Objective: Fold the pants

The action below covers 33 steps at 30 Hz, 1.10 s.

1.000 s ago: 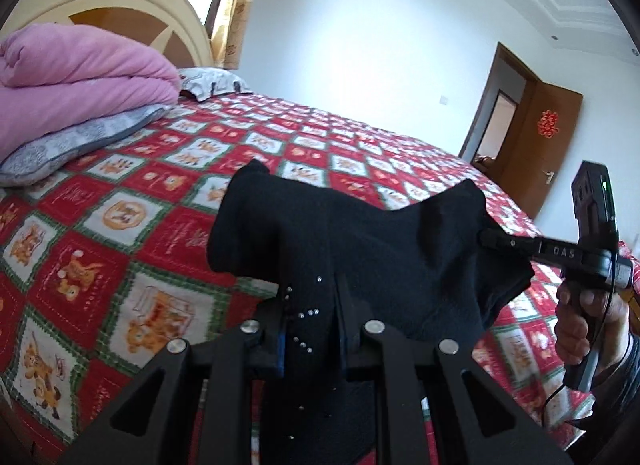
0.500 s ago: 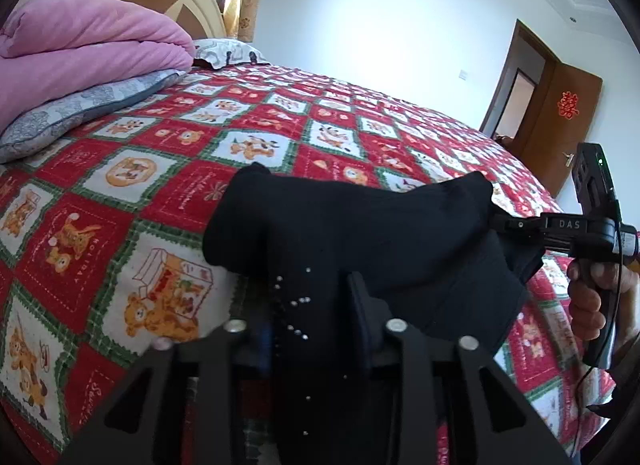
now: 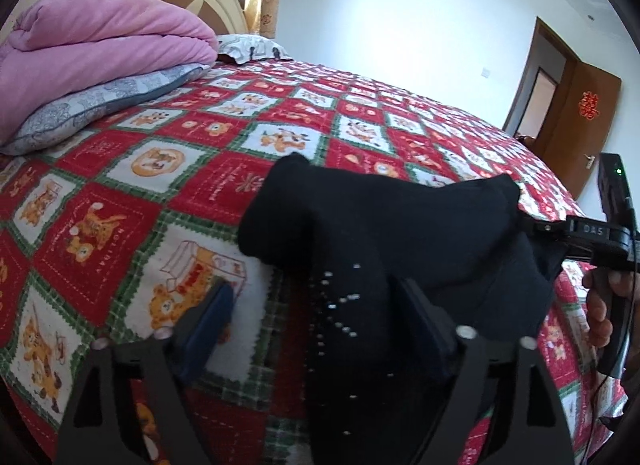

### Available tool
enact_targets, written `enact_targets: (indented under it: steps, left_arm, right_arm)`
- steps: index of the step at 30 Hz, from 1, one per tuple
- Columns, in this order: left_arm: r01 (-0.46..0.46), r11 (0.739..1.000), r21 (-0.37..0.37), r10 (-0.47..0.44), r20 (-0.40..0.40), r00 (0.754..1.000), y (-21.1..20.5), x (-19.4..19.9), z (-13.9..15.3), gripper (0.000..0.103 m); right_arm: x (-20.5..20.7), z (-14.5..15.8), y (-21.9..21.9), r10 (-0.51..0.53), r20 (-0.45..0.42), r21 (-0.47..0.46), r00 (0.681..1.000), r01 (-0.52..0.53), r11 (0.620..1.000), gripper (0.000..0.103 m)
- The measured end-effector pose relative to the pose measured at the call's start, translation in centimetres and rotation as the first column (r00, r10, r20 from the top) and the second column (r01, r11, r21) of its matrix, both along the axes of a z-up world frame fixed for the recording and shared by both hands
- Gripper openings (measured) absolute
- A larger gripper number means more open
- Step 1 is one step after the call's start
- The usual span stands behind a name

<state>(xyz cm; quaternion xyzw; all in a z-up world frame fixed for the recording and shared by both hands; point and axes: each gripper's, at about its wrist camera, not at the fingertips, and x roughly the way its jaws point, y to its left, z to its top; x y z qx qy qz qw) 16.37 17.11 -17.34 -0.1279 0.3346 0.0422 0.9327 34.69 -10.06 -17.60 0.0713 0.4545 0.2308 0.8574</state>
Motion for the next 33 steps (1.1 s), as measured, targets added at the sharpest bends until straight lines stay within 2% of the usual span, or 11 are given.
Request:
enact_targets:
  steps: [4,7,9,10,14,23,25,29,33]
  left_arm:
    - [-0.002,1.000,-0.005,0.002,-0.020,1.000,0.3,-0.4,0.3,0.092]
    - [-0.033,0.999,0.002,0.033,-0.020,0.999,0.4,-1.3,1.1,0.094]
    - [-0.059,0.998,-0.022,0.059,0.002,0.998,0.5,-2.3,1.8,0.096]
    - [-0.066,0.997,-0.036,0.067,0.016,0.998,0.5,-2.8,2.1,0.099]
    - [-0.083,0.996,-0.045,0.086,0.059,0.995,-0.2,-4.8,3.5,0.100]
    - [-0.019,1.000,0.000,0.019,0.177,0.984,-2.9,-8.2,8.0,0.100]
    - [0.000,1.000,0.015,-0.003,0.202,0.979,-3.6,-8.7,8.8,0.103]
    - [0.037,0.999,0.025,-0.042,0.238,0.970,-4.9,-9.5,9.7,0.103]
    - [0.054,0.998,0.032,-0.061,0.241,0.969,-5.3,-9.7,10.0,0.103]
  right_arm:
    - [-0.3,0.5,-0.2,-0.022,0.024,-0.031,0.999,0.023,0.999,0.070]
    - [-1.6,2.2,-0.8,-0.082,0.111,-0.078,0.991,0.091,0.993,0.071]
    - [-2.9,3.5,-1.4,-0.127,0.170,-0.099,0.977,0.145,0.984,0.071]
    - [-3.5,4.0,-1.6,-0.139,0.182,-0.097,0.973,0.159,0.983,0.071]
    - [-7.2,5.3,-2.5,-0.162,0.201,-0.070,0.966,0.180,0.981,0.071]
    - [-15.3,6.5,-2.6,-0.148,0.234,-0.037,0.961,0.161,0.986,0.071]
    - [-17.0,6.7,-2.8,-0.148,0.245,-0.037,0.958,0.162,0.986,0.071]
    - [-20.1,7.7,-3.2,-0.146,0.288,-0.054,0.946,0.168,0.984,0.071]
    - [-21.9,8.9,-3.3,-0.148,0.333,-0.048,0.931,0.173,0.984,0.071]
